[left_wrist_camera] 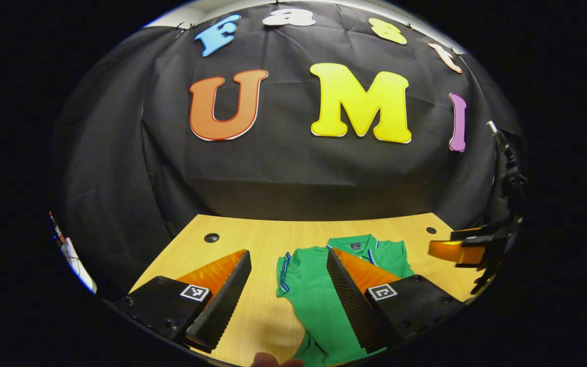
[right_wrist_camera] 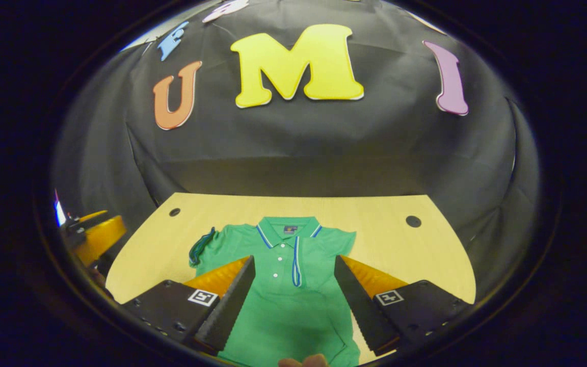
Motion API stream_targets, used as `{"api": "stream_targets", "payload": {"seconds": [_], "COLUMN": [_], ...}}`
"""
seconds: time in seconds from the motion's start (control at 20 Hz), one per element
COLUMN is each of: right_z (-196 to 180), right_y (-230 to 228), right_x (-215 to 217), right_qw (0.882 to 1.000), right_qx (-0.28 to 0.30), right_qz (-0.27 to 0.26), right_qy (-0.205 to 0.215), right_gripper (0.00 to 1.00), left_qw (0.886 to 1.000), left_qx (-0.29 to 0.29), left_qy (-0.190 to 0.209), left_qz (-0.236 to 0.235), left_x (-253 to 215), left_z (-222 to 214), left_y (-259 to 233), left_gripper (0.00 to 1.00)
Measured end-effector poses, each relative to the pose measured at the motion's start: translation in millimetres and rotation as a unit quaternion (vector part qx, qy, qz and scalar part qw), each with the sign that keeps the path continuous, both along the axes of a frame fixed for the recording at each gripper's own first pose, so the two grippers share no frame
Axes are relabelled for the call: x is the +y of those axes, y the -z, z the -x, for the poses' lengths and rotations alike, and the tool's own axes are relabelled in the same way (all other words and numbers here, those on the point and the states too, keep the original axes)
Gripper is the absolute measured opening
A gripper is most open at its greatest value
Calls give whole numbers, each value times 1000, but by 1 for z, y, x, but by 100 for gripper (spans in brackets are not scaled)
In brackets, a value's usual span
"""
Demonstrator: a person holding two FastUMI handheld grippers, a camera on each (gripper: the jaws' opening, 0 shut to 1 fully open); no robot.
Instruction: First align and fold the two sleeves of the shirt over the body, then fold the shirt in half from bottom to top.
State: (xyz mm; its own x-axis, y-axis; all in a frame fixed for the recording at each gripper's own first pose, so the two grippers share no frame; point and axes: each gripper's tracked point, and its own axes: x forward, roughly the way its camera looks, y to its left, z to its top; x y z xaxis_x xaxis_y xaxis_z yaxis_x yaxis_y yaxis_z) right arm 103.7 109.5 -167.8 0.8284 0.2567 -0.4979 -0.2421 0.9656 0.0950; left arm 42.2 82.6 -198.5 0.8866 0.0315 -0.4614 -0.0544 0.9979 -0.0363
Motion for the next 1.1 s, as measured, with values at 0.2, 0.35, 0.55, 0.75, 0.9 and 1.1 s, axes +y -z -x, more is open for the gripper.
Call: {"api": "stream_targets", "payload": {"seconds": [0.2,0.35,0.55,0.75,0.9,1.1], "right_z": [29,42,58,73,80,78], "right_y": [-39,-50,-55,-53,-48,-38], "right_x": [-31,-56,-80,-103,-113,-114], "right_qw": [999,998,996,994,992,991], "right_qx": [-36,-43,-34,-21,-10,10], "right_qz": [8,15,15,24,32,25], "right_qy": [28,52,79,107,120,129], "right_gripper": [96,96,96,96,96,96], "left_qw": [999,997,991,988,986,986], "left_qx": [37,71,123,152,164,163], "left_qy": [17,28,15,11,19,33], "left_qz": [12,25,43,28,21,20], "left_x": [9,8,15,30,34,35], "left_z": [-32,-49,-58,-70,-77,-85], "left_y": [52,96,159,202,218,226], "left_gripper": [97,97,97,97,96,81]}}
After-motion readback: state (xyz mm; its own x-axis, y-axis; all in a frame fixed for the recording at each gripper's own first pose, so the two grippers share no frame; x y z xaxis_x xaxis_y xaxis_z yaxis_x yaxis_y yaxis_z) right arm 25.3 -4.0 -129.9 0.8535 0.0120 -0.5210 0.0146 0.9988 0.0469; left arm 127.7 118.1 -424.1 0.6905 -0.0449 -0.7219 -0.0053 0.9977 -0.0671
